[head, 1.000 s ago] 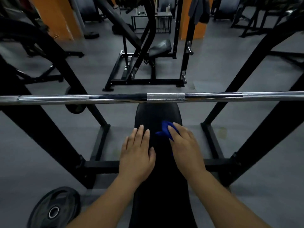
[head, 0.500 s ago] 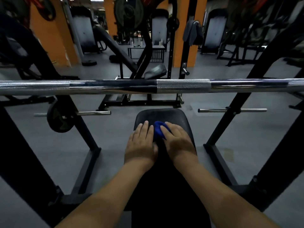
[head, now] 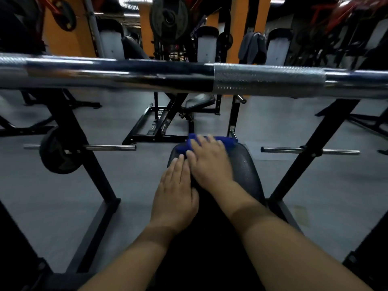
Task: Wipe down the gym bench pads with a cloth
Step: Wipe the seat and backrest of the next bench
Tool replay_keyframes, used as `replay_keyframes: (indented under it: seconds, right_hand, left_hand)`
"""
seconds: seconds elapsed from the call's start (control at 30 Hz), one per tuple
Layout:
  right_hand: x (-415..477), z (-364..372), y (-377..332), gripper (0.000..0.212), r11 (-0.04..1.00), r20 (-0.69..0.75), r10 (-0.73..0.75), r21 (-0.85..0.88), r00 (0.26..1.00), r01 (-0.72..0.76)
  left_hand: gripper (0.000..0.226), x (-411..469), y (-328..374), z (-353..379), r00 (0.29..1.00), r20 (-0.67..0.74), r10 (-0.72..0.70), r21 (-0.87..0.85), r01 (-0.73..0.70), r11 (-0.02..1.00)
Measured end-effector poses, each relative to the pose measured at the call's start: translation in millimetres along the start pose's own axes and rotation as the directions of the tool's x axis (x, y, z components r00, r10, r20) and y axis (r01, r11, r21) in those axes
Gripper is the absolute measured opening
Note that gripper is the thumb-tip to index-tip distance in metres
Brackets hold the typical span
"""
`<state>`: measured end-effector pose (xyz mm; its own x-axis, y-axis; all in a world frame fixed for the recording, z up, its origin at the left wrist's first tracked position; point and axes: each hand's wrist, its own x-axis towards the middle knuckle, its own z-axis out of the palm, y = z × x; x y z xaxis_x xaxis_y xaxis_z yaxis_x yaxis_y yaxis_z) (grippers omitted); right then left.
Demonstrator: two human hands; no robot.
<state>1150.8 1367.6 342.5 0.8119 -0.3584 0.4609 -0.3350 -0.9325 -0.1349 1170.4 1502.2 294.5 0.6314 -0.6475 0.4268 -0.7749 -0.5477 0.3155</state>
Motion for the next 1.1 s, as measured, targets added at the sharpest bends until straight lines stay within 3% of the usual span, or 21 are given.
replay_keyframes:
  seconds: [0.13, 0.2, 0.3, 0.4, 0.47, 0.63, 0.8, 0.9, 0.97, 1.03, 1.1]
  right_hand:
    - [-46, 0, 20, 0.059, 0.969, 0.061, -0.242, 0.059, 0.968, 0.239]
    - [-48, -7, 47, 0.055, 0.982, 0.039, -0.187, 0.008, 0.982, 0.187]
    - [-32, -2, 38, 0.052, 1.0, -0.012, 0.004, -0.023, 1.0, -0.004]
    - [-65, 2, 20, 0.061, 0.992, 0.062, -0.122, -0.01, 0.991, 0.123]
    - [-92, -4, 44, 0.066, 0.984, 0.101, -0.177, -0.009, 0.979, 0.179]
    - [-73, -12, 63, 0.054, 0.997, 0.007, 0.074, -0.029, 0.997, -0.074]
    - [-151, -9, 59, 0.055, 0.966, 0.103, -0.26, 0.038, 0.96, 0.258]
    - [-132, -13, 88, 0.05, 0.993, -0.036, -0.111, 0.04, 0.993, 0.112]
    - [-108, -13, 79, 0.053, 0.999, -0.007, 0.036, 0.026, 0.999, -0.036]
    - [-108, -9, 61, 0.059, 1.0, 0.003, 0.007, 0.024, 1.0, -0.007]
    - [-134, -11, 53, 0.062, 0.983, 0.033, -0.15, 0.108, 0.988, 0.146]
  left_hand:
    - [0.081, -2, -3, 5, 0.998, -0.058, -0.035, -0.02, 0.034, 0.999]
    - [0.08, -1, -5, 10, 0.997, -0.069, -0.022, 0.024, 0.023, 0.999]
    - [0.081, -1, -4, 12, 0.998, -0.066, -0.011, 0.055, 0.014, 0.998]
    - [0.077, -2, -5, 10, 0.999, -0.047, -0.026, 0.042, 0.028, 0.999]
    - [0.077, -3, -5, 10, 0.998, -0.049, -0.027, 0.036, 0.028, 0.999]
    - [0.076, -5, 0, 9, 0.997, -0.048, -0.059, 0.019, 0.06, 0.998]
    - [0.062, -7, -1, 1, 0.998, -0.019, -0.055, -0.023, 0.055, 0.998]
    - [0.062, -9, 2, 3, 0.997, -0.03, -0.066, -0.006, 0.066, 0.998]
    - [0.062, -10, 4, 3, 0.997, -0.023, -0.08, -0.007, 0.08, 0.997]
    - [0.062, -12, 4, 3, 0.997, -0.017, -0.077, -0.005, 0.077, 0.997]
    - [0.062, -13, 3, 2, 0.998, -0.008, -0.061, -0.005, 0.061, 0.998]
